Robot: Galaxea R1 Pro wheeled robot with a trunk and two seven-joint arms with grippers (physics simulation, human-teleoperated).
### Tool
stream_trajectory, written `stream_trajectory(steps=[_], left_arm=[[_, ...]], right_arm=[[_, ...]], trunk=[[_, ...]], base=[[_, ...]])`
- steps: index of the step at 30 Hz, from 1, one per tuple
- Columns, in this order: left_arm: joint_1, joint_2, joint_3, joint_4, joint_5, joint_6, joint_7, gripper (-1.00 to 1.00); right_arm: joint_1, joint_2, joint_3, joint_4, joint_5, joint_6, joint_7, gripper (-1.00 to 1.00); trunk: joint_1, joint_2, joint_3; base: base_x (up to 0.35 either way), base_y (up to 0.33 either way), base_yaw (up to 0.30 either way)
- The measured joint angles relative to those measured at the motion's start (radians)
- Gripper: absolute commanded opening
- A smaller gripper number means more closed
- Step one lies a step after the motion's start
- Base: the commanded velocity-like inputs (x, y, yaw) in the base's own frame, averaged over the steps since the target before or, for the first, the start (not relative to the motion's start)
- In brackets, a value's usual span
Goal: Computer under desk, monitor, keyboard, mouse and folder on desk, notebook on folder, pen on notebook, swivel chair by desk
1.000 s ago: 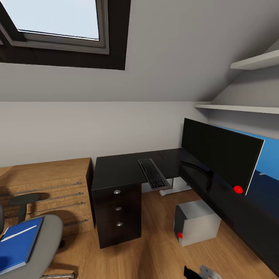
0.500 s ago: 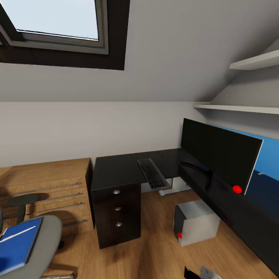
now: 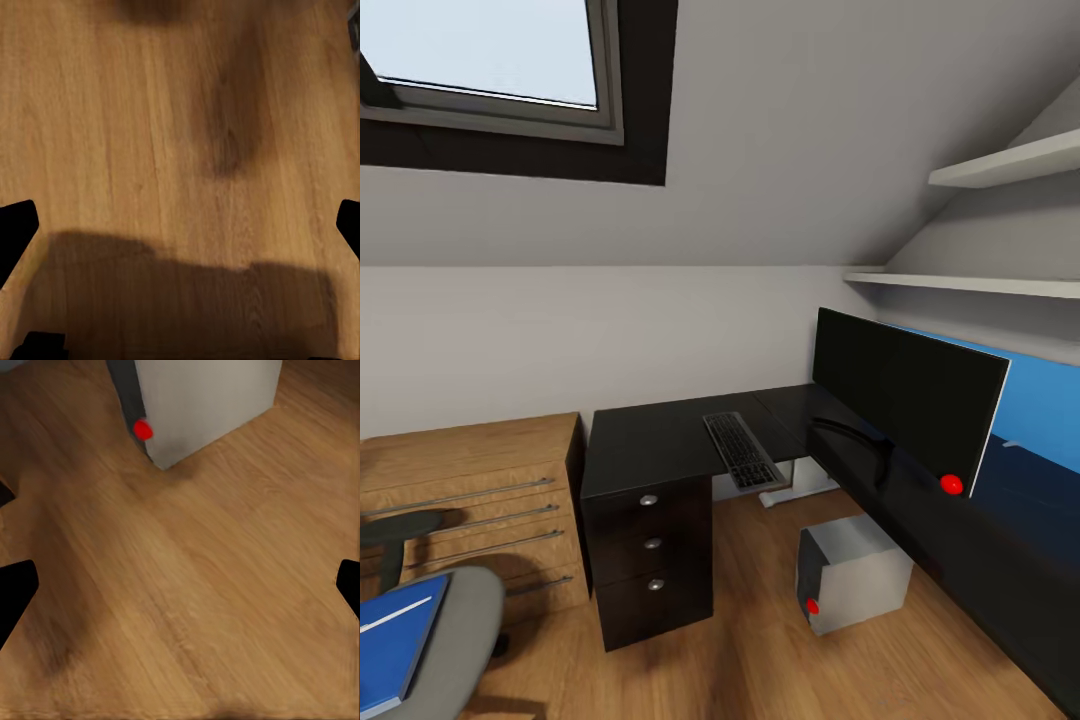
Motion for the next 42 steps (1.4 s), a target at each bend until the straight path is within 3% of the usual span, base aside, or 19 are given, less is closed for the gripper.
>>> stream_trajectory(steps=[7, 12, 13, 14, 16, 28, 42], left_arm=[[0.0, 0.0, -0.002, 0.03, -0.001, -0.049, 0.001, 1.0], [0.0, 0.0, -0.002, 0.031, -0.002, -0.053, 0.002, 1.0], [0.0, -0.001, -0.002, 0.032, -0.002, -0.059, 0.002, 1.0], [0.0, 0.0, -0.002, 0.033, -0.015, -0.101, 0.002, 1.0], [0.0, -0.001, -0.002, 0.034, -0.023, -0.115, 0.002, 1.0], [0.0, -0.003, -0.003, 0.091, -0.038, -0.13, 0.002, 1.0], [0.0, -0.003, -0.002, 0.108, -0.04, -0.131, 0.002, 1.0]], right_arm=[[0.032, 0.0, 0.0, 0.0, 0.042, -0.017, 0.0, 1.0], [0.037, 0.001, 0.001, 0.0, 0.046, -0.039, 0.0, 1.0], [0.043, 0.002, 0.001, -0.001, 0.047, -0.057, 0.0, 1.0], [0.066, 0.003, 0.0, -0.001, 0.05, -0.132, 0.0, 1.0], [0.072, 0.004, 0.004, 0.0, 0.06, -0.15, 0.0, 1.0], [0.096, 0.006, 0.007, 0.001, 0.153, -0.167, 0.0, 1.0], [0.104, 0.007, 0.008, 0.002, 0.164, -0.168, 0.0, 1.0]], trunk=[[0.0, 0.0, 0.0], [0.0, 0.0, 0.0], [0.0, 0.0, 0.0], [0.0, 0.0, 0.0], [0.0, 0.0, 0.0], [0.0, 0.0, 0.0], [0.0, 0.0, 0.0]], base=[[0.0, 0.0, -0.003], [0.0, 0.0, 0.0], [0.0, 0.0, 0.0], [0.0, 0.0, 0.0], [0.0, 0.0, 0.0], [-0.013, -0.064, -0.15], [-0.145, -0.229, -0.189]])
